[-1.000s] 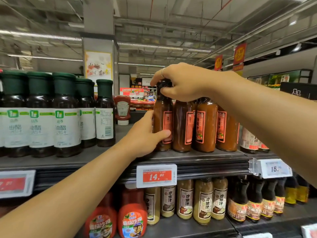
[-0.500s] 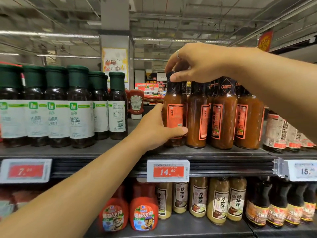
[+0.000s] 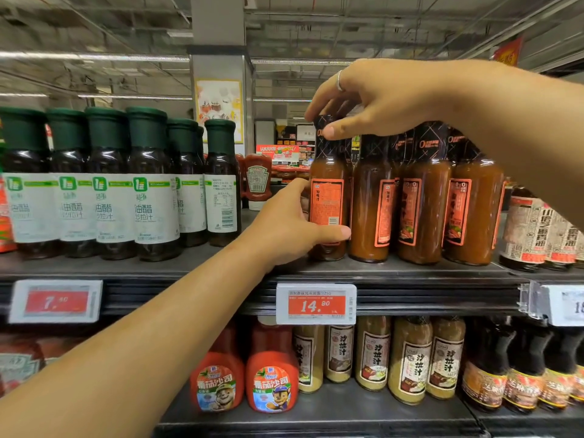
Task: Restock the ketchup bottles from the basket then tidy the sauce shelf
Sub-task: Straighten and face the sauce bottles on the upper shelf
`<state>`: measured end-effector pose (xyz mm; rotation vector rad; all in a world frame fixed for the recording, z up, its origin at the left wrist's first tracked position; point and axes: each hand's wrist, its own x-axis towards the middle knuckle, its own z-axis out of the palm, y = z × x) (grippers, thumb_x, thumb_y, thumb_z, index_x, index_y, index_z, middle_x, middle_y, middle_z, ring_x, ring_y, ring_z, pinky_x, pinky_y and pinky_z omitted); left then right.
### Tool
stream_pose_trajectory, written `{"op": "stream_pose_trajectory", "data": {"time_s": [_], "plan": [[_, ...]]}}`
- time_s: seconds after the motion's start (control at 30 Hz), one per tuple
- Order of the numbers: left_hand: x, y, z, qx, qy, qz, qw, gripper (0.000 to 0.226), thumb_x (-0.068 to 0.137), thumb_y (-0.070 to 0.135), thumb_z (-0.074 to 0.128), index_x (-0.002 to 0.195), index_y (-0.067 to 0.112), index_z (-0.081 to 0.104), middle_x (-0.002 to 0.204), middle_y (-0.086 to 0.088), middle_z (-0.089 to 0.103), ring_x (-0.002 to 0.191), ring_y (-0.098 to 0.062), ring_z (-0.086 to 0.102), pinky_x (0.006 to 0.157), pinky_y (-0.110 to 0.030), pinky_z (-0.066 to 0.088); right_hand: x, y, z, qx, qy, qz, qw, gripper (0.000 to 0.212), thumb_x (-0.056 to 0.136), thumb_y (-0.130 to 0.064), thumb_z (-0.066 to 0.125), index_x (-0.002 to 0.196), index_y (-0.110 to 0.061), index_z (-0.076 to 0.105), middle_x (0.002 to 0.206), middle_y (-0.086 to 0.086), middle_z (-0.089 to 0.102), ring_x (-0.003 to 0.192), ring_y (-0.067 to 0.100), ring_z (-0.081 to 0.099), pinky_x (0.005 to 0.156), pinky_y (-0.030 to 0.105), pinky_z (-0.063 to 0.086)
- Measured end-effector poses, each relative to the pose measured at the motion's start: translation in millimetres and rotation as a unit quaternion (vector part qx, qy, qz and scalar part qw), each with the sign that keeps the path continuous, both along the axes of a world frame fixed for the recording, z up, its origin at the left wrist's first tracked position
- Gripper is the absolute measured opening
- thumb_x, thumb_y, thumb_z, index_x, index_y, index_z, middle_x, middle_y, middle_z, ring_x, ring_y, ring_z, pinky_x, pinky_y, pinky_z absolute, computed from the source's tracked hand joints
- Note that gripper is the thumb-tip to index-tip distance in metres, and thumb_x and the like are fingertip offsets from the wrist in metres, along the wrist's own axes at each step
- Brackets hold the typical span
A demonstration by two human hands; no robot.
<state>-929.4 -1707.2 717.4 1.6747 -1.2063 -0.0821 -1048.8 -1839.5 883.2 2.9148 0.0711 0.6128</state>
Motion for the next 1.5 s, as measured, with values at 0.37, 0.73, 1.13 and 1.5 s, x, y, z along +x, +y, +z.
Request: {"op": "stream_pose_trajectory", "data": {"time_s": [0.37, 0.73, 1.13, 1.5], "plan": [[-1.5, 0.6, -0.7, -0.008, -0.047, 0.031, 0.998, 0.065, 0.071, 0.052, 0.085, 0.126, 0.037, 0.054, 0.109, 0.019, 0.065, 0.099, 0.002, 0.061, 0.08, -0.022, 0.049, 17.4, -3.7, -7.3, -0.009, -0.061, -0.049, 0.997, 0.059, 0.085, -0.072, 0.057, 0.124, -0.028, 0.066, 0.085, -0.013, 0.062, 0.079, 0.007, 0.058, 0.064, 0.025, 0.037], [-1.7, -1.0, 1.3, -0.026, -0.035, 0.07, 0.997, 0.052, 0.068, 0.042, 0.089, 0.103, 0.036, 0.05, 0.095, 0.013, 0.067, 0.077, 0.008, 0.065, 0.065, -0.015, 0.047, 5.8, -2.5, -2.0, -0.001, -0.015, -0.03, 0.999, 0.051, 0.081, -0.07, 0.065, 0.126, -0.048, 0.06, 0.115, -0.008, 0.066, 0.103, 0.014, 0.064, 0.091, 0.038, 0.05], [-7.6, 2.2, 2.9, -0.018, -0.035, 0.072, 0.997, 0.054, 0.07, 0.048, 0.086, 0.114, 0.033, 0.059, 0.102, 0.017, 0.065, 0.094, 0.0, 0.061, 0.073, -0.018, 0.045, 5.4, -5.1, -1.4, -0.016, -0.027, -0.042, 0.999, 0.062, 0.077, -0.082, 0.056, 0.127, -0.044, 0.059, 0.113, -0.007, 0.068, 0.1, 0.012, 0.063, 0.09, 0.037, 0.05], [-5.6, 1.2, 0.8, -0.018, -0.047, 0.046, 0.998, 0.064, 0.068, 0.05, 0.087, 0.123, 0.036, 0.057, 0.106, 0.02, 0.066, 0.099, 0.004, 0.061, 0.083, -0.02, 0.048, 1.9, -7.1, -2.2, -0.025, -0.042, -0.045, 0.998, 0.053, 0.086, -0.067, 0.062, 0.13, -0.037, 0.061, 0.109, -0.005, 0.068, 0.099, 0.014, 0.064, 0.083, 0.033, 0.048]]}}
